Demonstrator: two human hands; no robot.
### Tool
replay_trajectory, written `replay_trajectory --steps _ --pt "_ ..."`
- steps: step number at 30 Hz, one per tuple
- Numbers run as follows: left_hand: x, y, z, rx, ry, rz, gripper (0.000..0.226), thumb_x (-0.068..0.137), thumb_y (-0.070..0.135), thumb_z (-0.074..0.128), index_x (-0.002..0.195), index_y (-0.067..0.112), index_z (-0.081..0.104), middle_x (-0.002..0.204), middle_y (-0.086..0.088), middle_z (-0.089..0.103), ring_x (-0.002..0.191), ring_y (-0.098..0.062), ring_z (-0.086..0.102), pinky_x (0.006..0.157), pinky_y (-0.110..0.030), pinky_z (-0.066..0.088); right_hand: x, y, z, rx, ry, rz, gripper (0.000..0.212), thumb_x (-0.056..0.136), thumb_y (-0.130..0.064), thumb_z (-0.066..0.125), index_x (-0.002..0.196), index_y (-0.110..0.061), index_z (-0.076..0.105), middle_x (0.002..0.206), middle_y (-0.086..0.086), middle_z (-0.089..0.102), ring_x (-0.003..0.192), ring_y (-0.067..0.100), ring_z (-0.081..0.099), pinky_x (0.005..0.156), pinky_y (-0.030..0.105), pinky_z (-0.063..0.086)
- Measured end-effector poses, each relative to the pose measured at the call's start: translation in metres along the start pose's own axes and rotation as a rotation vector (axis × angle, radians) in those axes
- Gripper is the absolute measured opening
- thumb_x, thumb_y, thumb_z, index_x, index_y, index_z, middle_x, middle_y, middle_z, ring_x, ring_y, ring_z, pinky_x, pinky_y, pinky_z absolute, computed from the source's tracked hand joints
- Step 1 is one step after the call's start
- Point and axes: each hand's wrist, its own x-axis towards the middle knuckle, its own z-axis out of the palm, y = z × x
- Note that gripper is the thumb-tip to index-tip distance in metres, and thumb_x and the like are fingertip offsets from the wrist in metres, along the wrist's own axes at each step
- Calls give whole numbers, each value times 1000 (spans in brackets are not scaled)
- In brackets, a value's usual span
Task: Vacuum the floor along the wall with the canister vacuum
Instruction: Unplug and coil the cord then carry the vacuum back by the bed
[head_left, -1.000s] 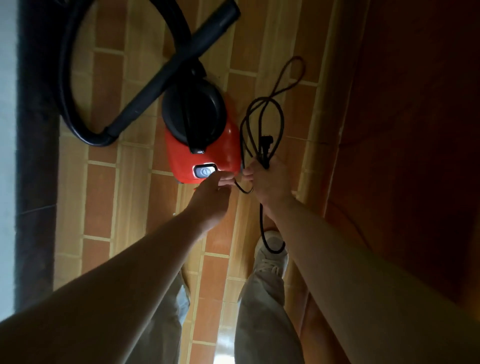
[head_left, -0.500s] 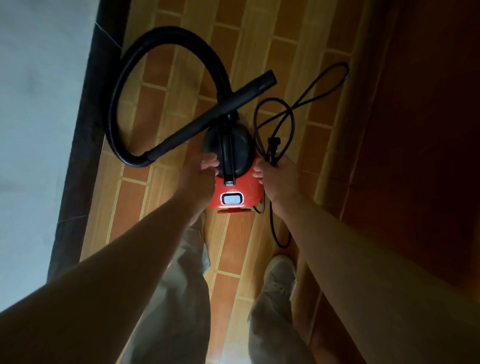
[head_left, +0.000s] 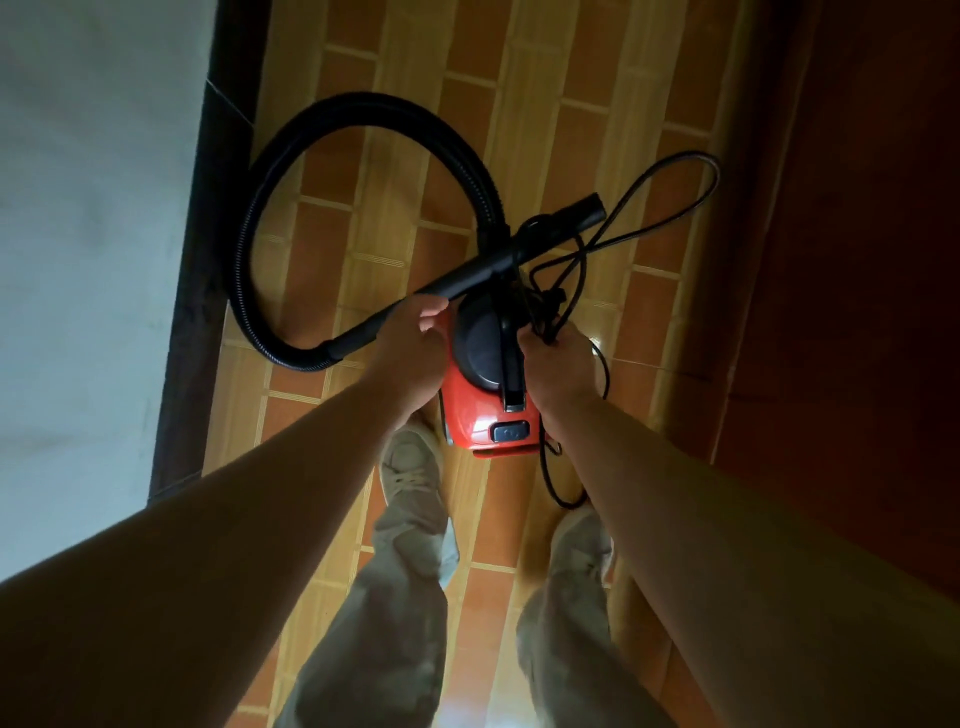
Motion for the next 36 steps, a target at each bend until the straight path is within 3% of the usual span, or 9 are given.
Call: replay_trajectory --steps 3,5,13,19,23,25,28,30,36 --pt "29 -7 -10 146 3 57 42 101 6 44 142 15 48 119 4 52 85 0 54 57 -1 40 2 -3 17 15 27 -31 38 98 -25 64 135 -17 60 127 2 69 120 24 63 106 43 50" --pt "48 -13 -14 253 -1 80 40 101 10 48 141 16 47 117 -2 55 75 -5 57 49 -10 42 4 2 26 -8 54 -57 42 98 -27 64 138 -14 56 130 6 67 122 26 62 104 37 50" --pt "87 -25 -12 502 -120 124 41 93 36 64 129 23 53 108 1 62 96 -24 64 83 -40 54 4 6 34 -163 18 -176 52 96 -32 70 136 -8 49 133 8 65 124 24 60 89 20 42" --pt "109 -35 -8 546 -175 108 26 98 37 60 120 24 56 95 0 60 80 -18 61 60 -28 39 23 3 37 -117 -33 -39 37 87 -12 68 122 -12 58 106 3 71 92 20 67 75 30 54" --pt "117 -38 -10 620 -206 162 30 99 49 52 115 24 55 94 -2 57 87 -24 59 65 -32 38 31 -3 34 140 -162 173 13 87 -4 73 97 -6 65 65 7 65 50 15 60 50 26 52" --pt "114 -33 -11 624 -237 222 30 100 53 47 112 27 52 89 3 54 84 -20 57 65 -31 37 35 -5 30 161 -205 222 14 88 -9 77 94 -8 65 57 2 59 45 11 54 45 22 47" --pt "103 -19 -9 590 -247 254 22 103 50 46 109 29 48 83 10 51 74 -9 53 59 -27 33 37 -6 30 161 -232 253 27 86 -19 80 105 -9 65 60 -2 60 49 8 56 48 20 47" --pt "92 -8 -7 572 -242 260 23 104 47 46 114 26 49 83 13 51 73 -2 51 58 -25 33 37 -7 32 159 -218 238 34 86 -22 79 114 -11 65 75 -1 66 69 12 64 61 24 51" --pt "56 23 -8 546 -249 265 31 104 49 44 122 23 49 85 14 56 76 0 55 59 -23 36 28 -22 9 134 -183 218 49 80 -25 79 126 -13 65 103 6 71 98 26 66 85 38 54"
